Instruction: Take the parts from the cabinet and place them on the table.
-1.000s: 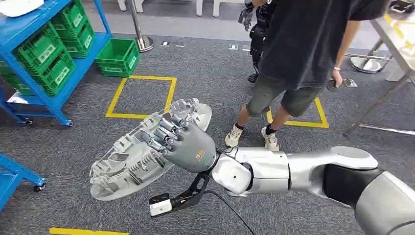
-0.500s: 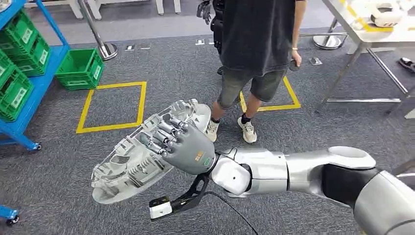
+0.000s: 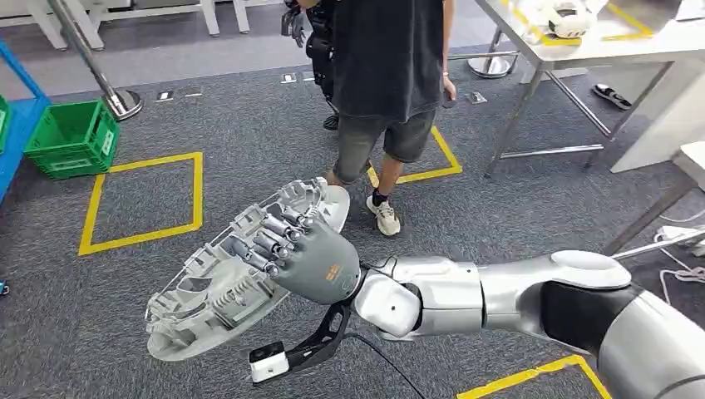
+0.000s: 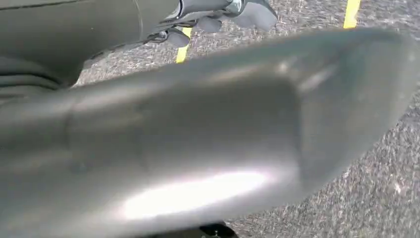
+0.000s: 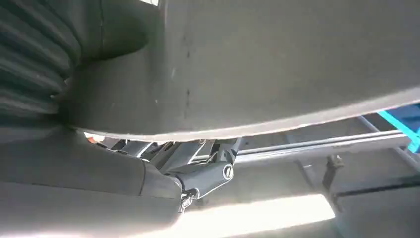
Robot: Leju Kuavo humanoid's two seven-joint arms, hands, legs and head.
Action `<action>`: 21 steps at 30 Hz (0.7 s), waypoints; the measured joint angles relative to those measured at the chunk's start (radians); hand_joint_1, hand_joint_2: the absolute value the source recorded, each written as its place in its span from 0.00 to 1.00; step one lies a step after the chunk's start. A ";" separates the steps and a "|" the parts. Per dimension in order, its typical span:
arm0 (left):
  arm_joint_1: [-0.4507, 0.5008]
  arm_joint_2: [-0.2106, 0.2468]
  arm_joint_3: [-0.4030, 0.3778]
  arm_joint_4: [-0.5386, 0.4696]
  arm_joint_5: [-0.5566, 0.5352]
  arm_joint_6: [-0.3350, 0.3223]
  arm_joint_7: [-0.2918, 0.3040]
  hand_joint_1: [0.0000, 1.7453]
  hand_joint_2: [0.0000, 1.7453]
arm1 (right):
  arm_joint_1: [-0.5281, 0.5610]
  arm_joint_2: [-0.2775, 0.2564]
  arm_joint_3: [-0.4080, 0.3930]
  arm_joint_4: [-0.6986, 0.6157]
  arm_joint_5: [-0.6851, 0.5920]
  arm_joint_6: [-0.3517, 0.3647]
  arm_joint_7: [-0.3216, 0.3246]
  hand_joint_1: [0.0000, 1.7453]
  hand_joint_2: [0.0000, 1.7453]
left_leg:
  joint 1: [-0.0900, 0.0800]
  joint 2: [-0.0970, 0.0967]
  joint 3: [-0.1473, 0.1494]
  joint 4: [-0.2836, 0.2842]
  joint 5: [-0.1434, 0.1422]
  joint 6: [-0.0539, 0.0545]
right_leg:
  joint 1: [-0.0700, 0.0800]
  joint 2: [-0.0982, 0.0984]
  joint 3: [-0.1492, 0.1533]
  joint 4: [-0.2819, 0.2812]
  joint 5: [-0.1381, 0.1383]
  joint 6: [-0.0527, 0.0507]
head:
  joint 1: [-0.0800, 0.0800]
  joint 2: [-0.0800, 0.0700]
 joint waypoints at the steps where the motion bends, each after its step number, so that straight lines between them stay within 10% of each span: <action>1: 0.001 0.000 0.001 0.000 0.000 0.000 0.005 0.00 0.00 | 0.002 0.002 0.002 0.004 0.000 0.000 0.000 1.00 1.00 | -0.001 0.014 -0.002 0.001 0.000 0.000 | 0.000 -0.003 -0.028 0.065 -0.022 0.002 | 0.000 0.000; 4: 0.000 -0.001 0.007 0.000 -0.001 0.002 0.018 0.00 0.00 | 0.005 0.003 0.011 0.013 0.000 0.002 0.000 1.00 1.00 | -0.002 0.053 -0.003 0.004 -0.004 0.000 | 0.000 -0.013 0.033 -0.026 0.040 -0.001 | 0.000 0.000; 6: 0.000 -0.002 0.009 0.000 -0.005 0.002 0.021 0.00 0.00 | 0.005 0.003 0.012 0.017 0.000 0.003 0.000 1.00 1.00 | -0.004 0.072 -0.001 0.009 -0.009 -0.006 | 0.004 -0.074 0.136 -0.203 0.093 -0.007 | 0.000 0.000; 7: -0.001 -0.001 0.009 0.000 -0.010 0.001 0.021 0.00 0.00 | 0.005 0.004 0.011 0.018 0.000 0.003 0.000 1.00 1.00 | -0.013 0.079 -0.003 0.011 -0.014 -0.013 | 0.012 -0.088 0.136 -0.212 0.086 -0.016 | -0.001 0.000; 11: -0.003 0.000 0.010 0.001 -0.019 -0.003 0.022 0.00 0.00 | 0.008 0.005 0.011 0.023 0.000 0.002 0.000 1.00 1.00 | -0.012 0.116 0.011 0.004 -0.020 -0.032 | 0.009 -0.039 0.132 -0.223 0.094 -0.038 | -0.001 0.000; 14: -0.004 0.001 0.010 0.001 -0.020 -0.003 0.022 0.00 0.00 | 0.009 0.007 0.011 0.025 0.000 0.003 0.000 1.00 1.00 | -0.004 0.013 -0.041 0.123 -0.100 -0.049 | 0.001 -0.016 0.133 -0.227 0.100 -0.051 | -0.006 0.000; 17: 0.000 0.002 0.011 0.001 -0.020 -0.003 0.018 0.00 0.00 | 0.014 0.009 0.011 0.026 0.000 0.000 0.000 1.00 1.00 | -0.003 -0.007 -0.138 0.318 -0.162 -0.052 | 0.001 0.021 0.133 -0.226 0.100 -0.053 | -0.006 0.000; 19: 0.000 0.003 0.011 0.001 -0.019 -0.003 0.015 0.00 0.00 | 0.018 0.010 0.012 0.027 0.000 -0.002 0.000 1.00 1.00 | 0.000 -0.010 -0.109 0.239 -0.092 -0.050 | 0.000 0.048 0.133 -0.223 0.100 -0.052 | -0.006 0.000; 21: -0.001 0.003 0.011 0.001 -0.016 -0.003 0.010 0.00 0.00 | 0.018 0.011 0.012 0.030 0.000 -0.010 -0.005 1.00 1.00 | 0.008 -0.052 -0.035 0.070 -0.003 -0.048 | -0.003 0.073 0.132 -0.218 0.098 -0.047 | -0.006 0.000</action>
